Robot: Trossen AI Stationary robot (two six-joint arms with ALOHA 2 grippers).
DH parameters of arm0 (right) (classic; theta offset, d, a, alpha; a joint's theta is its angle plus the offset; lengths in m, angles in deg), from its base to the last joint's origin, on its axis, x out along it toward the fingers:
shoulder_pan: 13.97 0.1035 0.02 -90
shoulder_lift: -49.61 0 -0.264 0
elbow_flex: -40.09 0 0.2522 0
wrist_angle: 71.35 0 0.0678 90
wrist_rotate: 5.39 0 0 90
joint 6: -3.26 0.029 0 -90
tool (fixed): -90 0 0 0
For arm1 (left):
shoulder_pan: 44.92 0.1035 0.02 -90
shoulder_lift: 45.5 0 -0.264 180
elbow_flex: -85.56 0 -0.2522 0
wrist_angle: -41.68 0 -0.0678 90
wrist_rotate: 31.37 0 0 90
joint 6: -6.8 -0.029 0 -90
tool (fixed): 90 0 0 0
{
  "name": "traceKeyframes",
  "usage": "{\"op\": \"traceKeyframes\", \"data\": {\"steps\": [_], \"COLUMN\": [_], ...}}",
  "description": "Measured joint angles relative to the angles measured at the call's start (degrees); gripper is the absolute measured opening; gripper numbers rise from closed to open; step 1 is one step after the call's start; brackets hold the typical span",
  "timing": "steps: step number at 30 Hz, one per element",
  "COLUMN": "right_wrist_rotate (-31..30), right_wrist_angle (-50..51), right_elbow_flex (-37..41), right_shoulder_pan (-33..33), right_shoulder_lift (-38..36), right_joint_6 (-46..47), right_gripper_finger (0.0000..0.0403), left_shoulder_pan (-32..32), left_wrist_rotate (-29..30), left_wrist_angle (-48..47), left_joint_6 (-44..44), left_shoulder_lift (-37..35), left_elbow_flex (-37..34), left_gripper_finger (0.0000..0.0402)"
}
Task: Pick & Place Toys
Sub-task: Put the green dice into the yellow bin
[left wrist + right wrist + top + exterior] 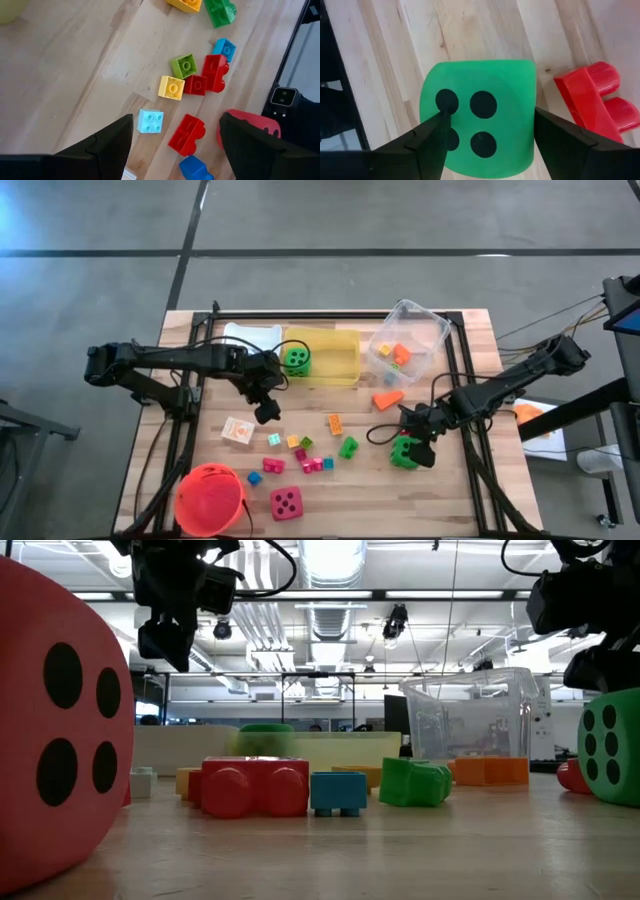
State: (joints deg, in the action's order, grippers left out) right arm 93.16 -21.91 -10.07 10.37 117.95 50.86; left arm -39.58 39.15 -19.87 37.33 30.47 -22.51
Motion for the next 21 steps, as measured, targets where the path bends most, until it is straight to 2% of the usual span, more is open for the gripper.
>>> {"op": "traceKeyframes", "data": {"steps": [8,21], "right_wrist_rotate": [0.7,-2.1], "right_wrist_angle": [1.0,1.0], "right_elbow_flex": [-1.5,-5.2], "right_shoulder_pan": [-1.4,-1.2], "right_shoulder_lift": [0.1,-0.8], "right_joint_6": [-0.5,-4.4], "right_gripper_finger": [0.0258,0.0258], "left_shoulder_pan": [0.0,0.0], "left_wrist_rotate": [-0.8,-0.8], "left_wrist_angle": [0.0,0.0], "left_joint_6": [0.0,0.0], "left_shoulder_lift": [0.0,0.0], "left_elbow_flex": [0.0,0.0], "left_gripper_finger": [0.0284,0.0284]}}
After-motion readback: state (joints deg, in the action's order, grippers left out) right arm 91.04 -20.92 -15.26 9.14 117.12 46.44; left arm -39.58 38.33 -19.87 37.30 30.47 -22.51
